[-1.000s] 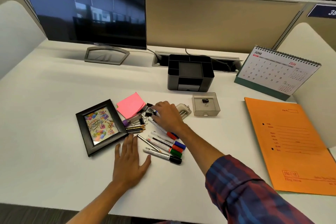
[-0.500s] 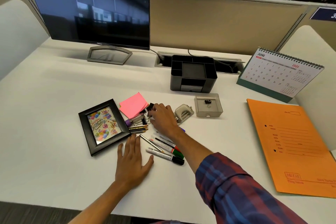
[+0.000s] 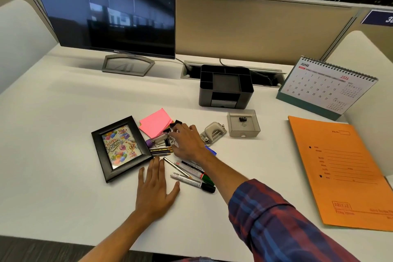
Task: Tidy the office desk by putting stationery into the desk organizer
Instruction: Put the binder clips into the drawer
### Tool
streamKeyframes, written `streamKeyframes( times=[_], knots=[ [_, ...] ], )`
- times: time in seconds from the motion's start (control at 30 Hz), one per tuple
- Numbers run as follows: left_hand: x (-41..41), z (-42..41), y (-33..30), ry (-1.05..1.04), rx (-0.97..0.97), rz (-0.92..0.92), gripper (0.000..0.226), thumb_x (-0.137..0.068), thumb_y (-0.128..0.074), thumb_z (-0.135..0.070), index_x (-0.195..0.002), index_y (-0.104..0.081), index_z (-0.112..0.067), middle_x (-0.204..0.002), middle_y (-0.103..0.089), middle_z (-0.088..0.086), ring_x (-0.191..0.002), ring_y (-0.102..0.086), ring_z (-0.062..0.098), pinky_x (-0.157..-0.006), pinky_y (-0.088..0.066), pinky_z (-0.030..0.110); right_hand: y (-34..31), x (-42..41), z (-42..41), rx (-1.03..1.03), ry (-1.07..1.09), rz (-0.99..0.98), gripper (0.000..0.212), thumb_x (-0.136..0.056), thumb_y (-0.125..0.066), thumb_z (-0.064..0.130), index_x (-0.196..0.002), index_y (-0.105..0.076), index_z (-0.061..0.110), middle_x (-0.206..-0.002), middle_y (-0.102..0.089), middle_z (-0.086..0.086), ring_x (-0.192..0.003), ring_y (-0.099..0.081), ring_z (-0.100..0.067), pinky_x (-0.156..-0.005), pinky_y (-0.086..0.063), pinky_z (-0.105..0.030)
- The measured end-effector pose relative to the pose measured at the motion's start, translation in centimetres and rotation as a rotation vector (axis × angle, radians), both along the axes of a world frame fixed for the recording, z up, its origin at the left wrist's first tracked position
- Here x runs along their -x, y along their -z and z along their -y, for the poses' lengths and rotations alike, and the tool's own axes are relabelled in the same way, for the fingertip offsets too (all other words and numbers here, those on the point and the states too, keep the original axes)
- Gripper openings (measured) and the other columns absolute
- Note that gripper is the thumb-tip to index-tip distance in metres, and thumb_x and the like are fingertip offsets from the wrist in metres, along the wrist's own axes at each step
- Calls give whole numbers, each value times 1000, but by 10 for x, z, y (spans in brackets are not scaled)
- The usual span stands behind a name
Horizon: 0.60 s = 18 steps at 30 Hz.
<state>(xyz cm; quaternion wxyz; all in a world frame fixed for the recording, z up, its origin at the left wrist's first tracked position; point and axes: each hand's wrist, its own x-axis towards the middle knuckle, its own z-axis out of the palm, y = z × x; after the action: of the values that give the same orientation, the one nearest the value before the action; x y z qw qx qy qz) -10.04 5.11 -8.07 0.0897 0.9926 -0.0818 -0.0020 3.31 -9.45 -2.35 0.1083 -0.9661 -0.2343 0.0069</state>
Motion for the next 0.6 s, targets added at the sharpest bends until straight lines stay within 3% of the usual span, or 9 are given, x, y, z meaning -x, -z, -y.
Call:
streamKeyframes(
  times=[0.17,0.6],
  knots=[
    [-1,0,3,8,-1,5,84,-93,-20,-64,-154,-17,-6,-160,-20,13,-148,-15,22,-118,-4,46,1,3,-12,-94,130,-5,35,-92,-53,39,-112,-69,16,-122,-55,-5,-116,-47,-21,-95,-33,-41],
    [-2,1,4,31,-18,30,81,-92,-30,-58,-151,-24,-3,-156,-29,18,-145,-22,27,-116,-9,49,3,4,-30,-141,284,-95,30,-93,-56,37,-108,-70,16,-124,-56,-6,-119,-46,-23,-101,-32,-43]
  ],
)
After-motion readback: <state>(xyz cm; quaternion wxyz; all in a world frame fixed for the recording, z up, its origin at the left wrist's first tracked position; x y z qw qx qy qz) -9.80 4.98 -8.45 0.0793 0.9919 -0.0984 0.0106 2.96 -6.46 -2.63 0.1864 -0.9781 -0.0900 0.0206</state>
